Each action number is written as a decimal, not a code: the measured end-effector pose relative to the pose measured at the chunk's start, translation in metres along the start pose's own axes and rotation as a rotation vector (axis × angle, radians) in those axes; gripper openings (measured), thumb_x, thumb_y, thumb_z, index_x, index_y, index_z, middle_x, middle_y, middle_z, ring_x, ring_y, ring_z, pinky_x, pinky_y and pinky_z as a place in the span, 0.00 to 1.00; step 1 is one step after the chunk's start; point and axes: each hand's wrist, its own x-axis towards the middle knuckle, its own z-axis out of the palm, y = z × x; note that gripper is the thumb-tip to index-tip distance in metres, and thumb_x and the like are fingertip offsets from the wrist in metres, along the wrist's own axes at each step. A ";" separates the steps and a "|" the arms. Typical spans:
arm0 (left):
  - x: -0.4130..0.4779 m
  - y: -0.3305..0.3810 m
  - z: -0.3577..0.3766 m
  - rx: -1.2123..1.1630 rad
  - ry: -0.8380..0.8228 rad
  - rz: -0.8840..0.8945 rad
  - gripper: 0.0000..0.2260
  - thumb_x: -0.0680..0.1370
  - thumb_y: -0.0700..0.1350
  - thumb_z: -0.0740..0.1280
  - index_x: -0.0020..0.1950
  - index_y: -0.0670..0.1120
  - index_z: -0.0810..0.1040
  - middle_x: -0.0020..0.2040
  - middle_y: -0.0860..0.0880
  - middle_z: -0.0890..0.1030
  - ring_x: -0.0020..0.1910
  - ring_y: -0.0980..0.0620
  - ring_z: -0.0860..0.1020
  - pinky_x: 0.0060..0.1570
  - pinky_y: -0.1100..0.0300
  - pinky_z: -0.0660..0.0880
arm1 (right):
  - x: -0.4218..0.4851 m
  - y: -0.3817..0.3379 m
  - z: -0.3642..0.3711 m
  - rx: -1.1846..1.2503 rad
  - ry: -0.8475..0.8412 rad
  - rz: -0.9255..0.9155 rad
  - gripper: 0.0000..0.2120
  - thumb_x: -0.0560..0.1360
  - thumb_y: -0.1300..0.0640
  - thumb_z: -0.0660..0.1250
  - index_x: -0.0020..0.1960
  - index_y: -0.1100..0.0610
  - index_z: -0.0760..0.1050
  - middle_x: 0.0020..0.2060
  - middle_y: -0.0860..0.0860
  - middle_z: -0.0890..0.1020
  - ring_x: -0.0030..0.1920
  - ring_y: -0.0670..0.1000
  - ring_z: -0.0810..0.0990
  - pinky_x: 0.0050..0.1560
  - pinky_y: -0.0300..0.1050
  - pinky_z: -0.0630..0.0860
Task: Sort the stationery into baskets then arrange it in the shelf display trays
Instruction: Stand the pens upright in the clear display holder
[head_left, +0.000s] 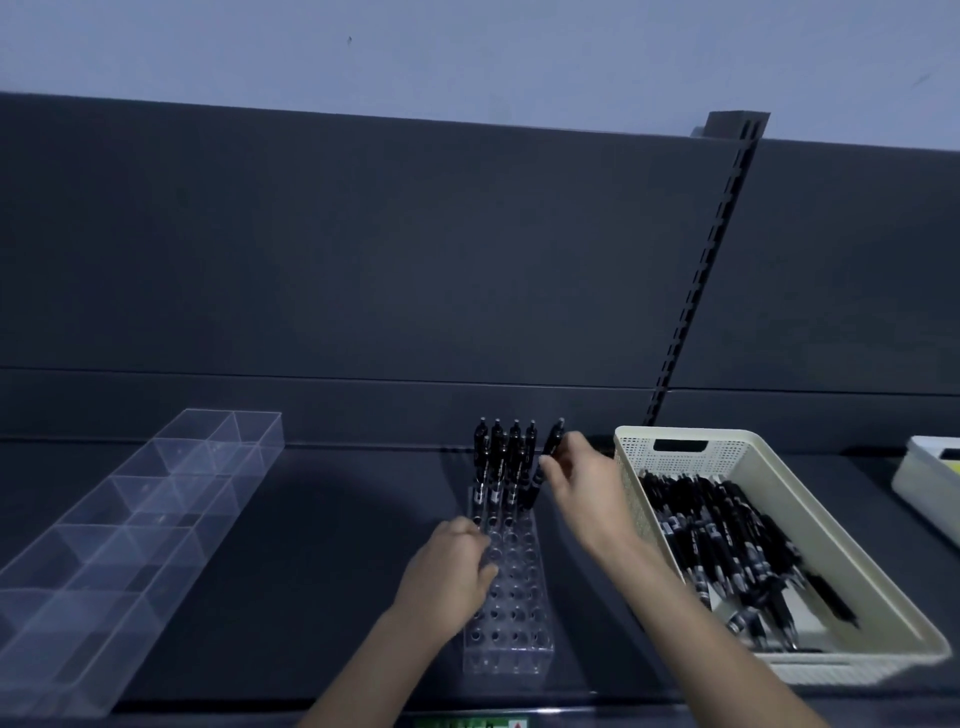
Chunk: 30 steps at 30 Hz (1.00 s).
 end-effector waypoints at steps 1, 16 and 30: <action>0.001 -0.001 0.000 0.002 -0.006 -0.006 0.16 0.80 0.48 0.61 0.66 0.44 0.73 0.64 0.51 0.71 0.64 0.55 0.68 0.64 0.62 0.68 | 0.001 0.001 0.003 -0.047 -0.036 -0.019 0.08 0.78 0.55 0.61 0.45 0.57 0.65 0.37 0.53 0.78 0.37 0.54 0.75 0.38 0.43 0.69; 0.011 -0.005 0.003 0.039 -0.035 0.000 0.13 0.79 0.47 0.61 0.59 0.43 0.78 0.59 0.50 0.73 0.60 0.53 0.71 0.59 0.58 0.72 | -0.009 0.004 0.008 -0.067 -0.115 0.086 0.16 0.77 0.55 0.64 0.63 0.58 0.70 0.52 0.56 0.82 0.53 0.55 0.80 0.55 0.46 0.75; 0.024 0.122 0.006 -0.221 0.313 0.064 0.10 0.77 0.36 0.62 0.53 0.39 0.81 0.49 0.44 0.82 0.51 0.46 0.77 0.52 0.58 0.71 | -0.061 0.138 -0.141 -0.184 -0.027 0.285 0.09 0.75 0.60 0.64 0.55 0.60 0.77 0.50 0.56 0.83 0.53 0.56 0.80 0.50 0.44 0.72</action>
